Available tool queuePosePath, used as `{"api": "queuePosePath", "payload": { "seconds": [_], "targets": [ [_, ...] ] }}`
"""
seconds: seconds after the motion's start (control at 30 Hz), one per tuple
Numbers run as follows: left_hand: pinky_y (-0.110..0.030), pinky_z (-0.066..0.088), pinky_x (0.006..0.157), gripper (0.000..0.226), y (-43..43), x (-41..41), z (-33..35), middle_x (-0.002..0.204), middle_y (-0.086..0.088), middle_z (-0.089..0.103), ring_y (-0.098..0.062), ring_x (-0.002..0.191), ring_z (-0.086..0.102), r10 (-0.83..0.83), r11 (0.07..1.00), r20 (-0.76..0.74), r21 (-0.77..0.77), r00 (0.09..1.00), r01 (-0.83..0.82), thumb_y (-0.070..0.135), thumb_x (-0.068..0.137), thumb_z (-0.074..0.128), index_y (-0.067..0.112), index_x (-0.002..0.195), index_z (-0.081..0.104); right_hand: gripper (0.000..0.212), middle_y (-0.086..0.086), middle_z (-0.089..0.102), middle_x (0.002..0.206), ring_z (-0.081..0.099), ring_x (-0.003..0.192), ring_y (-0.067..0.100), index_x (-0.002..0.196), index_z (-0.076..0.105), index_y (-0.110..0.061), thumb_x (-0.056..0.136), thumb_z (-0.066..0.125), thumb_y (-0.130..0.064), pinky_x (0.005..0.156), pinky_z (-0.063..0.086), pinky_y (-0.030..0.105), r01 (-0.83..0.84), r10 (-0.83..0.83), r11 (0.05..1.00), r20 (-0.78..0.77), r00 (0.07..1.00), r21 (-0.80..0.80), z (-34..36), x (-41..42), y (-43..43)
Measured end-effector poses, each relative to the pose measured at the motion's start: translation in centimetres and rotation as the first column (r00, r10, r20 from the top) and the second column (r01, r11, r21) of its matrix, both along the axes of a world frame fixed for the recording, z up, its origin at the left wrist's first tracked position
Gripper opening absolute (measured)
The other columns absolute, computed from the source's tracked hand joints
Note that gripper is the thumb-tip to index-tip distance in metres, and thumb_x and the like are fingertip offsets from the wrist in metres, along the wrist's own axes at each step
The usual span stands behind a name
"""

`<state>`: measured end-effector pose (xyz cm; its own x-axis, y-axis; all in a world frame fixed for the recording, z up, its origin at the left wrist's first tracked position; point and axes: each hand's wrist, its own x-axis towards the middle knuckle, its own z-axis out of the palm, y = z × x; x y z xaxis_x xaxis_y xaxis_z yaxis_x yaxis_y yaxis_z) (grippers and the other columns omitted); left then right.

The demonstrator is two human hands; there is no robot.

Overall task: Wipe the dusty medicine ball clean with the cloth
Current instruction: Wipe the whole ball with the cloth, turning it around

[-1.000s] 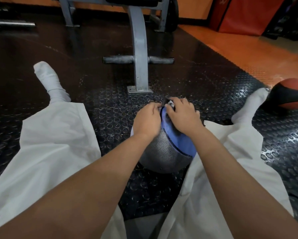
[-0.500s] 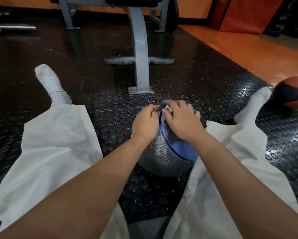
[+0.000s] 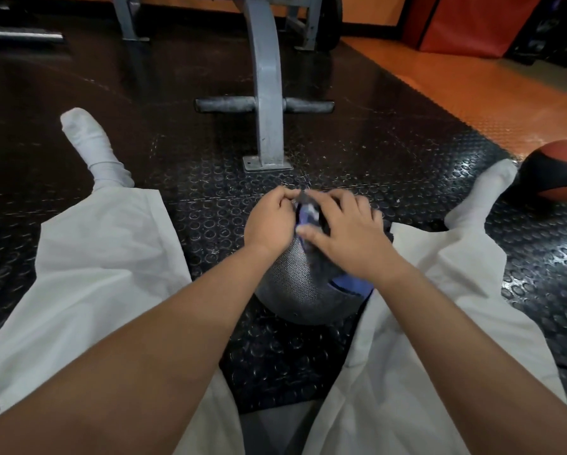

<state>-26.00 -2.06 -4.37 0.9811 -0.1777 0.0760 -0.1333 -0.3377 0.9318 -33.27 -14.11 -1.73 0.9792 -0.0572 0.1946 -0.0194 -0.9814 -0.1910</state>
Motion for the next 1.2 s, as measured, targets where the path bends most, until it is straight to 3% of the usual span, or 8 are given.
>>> {"api": "queuePosePath", "payload": {
  "seconds": [0.2, 0.3, 0.43, 0.6, 0.73, 0.97, 1.07, 1.2],
  "targets": [
    [-0.038, 0.048, 0.084, 0.032, -0.4, -1.8, -0.1, 0.107, 0.002, 0.065, -0.016, 0.096, 0.058, 0.051, 0.999, 0.08, 0.004, 0.995, -0.051, 0.012, 0.098, 0.034, 0.015, 0.105, 0.065, 0.065, 0.009, 0.033, 0.146, 0.026, 0.134, 0.031, 0.147, 0.026, -0.036, 0.091, 0.037, -0.065, 0.107, 0.02, 0.051, 0.157, -0.134, 0.979, -0.168, 0.977, 0.132, 1.2, 5.1, -0.2],
    [-0.037, 0.048, 0.085, 0.031, -0.4, -1.1, 0.1, 0.105, 0.003, 0.066, -0.018, 0.096, 0.059, 0.044, 0.999, 0.02, 0.001, 0.999, -0.044, 0.01, 0.096, 0.035, 0.021, 0.097, 0.064, 0.062, 0.002, 0.029, 0.15, 0.021, 0.138, 0.025, 0.149, 0.021, -0.036, 0.094, 0.038, -0.058, 0.109, 0.017, 0.051, 0.068, -0.061, 0.994, -0.089, 0.994, 0.082, 0.7, 2.5, 0.4],
    [-0.034, 0.041, 0.069, 0.039, -0.3, -0.5, 0.2, 0.076, 0.008, 0.059, -0.017, 0.074, 0.053, -0.001, 1.0, -0.001, -0.013, 1.0, 0.001, 0.005, 0.093, 0.035, 0.03, 0.07, 0.054, 0.067, -0.003, 0.016, 0.155, 0.01, 0.143, 0.021, 0.15, 0.014, -0.041, 0.091, 0.038, -0.062, 0.111, 0.015, 0.05, -0.037, 0.037, 0.999, -0.039, 0.999, 0.012, 0.0, -1.0, 0.2],
    [-0.029, 0.045, 0.077, 0.035, -0.9, -1.1, 0.2, 0.108, 0.005, 0.068, -0.013, 0.087, 0.059, -0.036, 0.999, 0.016, -0.004, 0.999, 0.036, 0.009, 0.097, 0.035, 0.025, 0.097, 0.065, 0.063, 0.004, 0.033, 0.147, 0.029, 0.133, 0.028, 0.149, 0.02, -0.039, 0.093, 0.038, -0.061, 0.105, 0.023, 0.048, 0.099, -0.091, 0.99, -0.08, 0.993, 0.101, 0.7, 1.9, -1.4],
    [-0.024, 0.044, 0.072, 0.038, -1.6, -1.3, 0.8, 0.111, 0.01, 0.064, -0.006, 0.084, 0.057, 0.0, 1.0, 0.003, 0.019, 1.0, 0.0, 0.01, 0.097, 0.032, 0.027, 0.103, 0.066, 0.061, 0.01, 0.036, 0.147, 0.03, 0.135, 0.032, 0.149, 0.023, -0.033, 0.095, 0.04, -0.056, 0.106, 0.024, 0.052, 0.235, -0.205, 0.941, -0.142, 0.968, 0.243, 1.0, 3.9, -1.8],
    [-0.038, 0.044, 0.074, 0.036, -0.7, -0.3, 0.6, 0.076, 0.005, 0.06, -0.017, 0.075, 0.054, -0.011, 1.0, -0.018, -0.011, 1.0, 0.011, 0.004, 0.091, 0.036, 0.027, 0.068, 0.053, 0.07, 0.005, 0.045, 0.14, 0.04, 0.128, 0.03, 0.144, 0.037, -0.03, 0.084, 0.023, -0.064, 0.097, 0.036, 0.052, 0.02, -0.006, 0.996, 0.161, 0.987, -0.089, -1.4, -1.0, 0.5],
    [-0.032, 0.044, 0.08, 0.034, -1.0, -1.1, 0.3, 0.095, 0.008, 0.066, -0.014, 0.088, 0.057, -0.017, 1.0, 0.009, -0.011, 1.0, 0.017, 0.005, 0.094, 0.036, 0.027, 0.08, 0.058, 0.048, 0.007, 0.05, 0.127, 0.044, 0.117, 0.032, 0.134, 0.046, -0.027, 0.092, 0.037, -0.049, 0.091, 0.036, 0.047, 0.157, -0.146, 0.985, 0.13, 0.981, -0.074, -0.5, 1.6, -0.3],
    [-0.03, 0.045, 0.087, 0.038, -1.8, -2.0, 0.3, 0.119, 0.011, 0.064, -0.011, 0.102, 0.057, 0.049, 0.999, 0.044, 0.004, 0.998, -0.049, 0.007, 0.096, 0.033, 0.026, 0.102, 0.066, 0.035, 0.013, 0.047, 0.129, 0.04, 0.122, 0.034, 0.127, 0.048, -0.019, 0.094, 0.044, -0.028, 0.097, 0.033, 0.049, 0.312, -0.311, 0.93, -0.036, 0.95, 0.195, 1.3, 4.7, -0.6]
  ]
}}
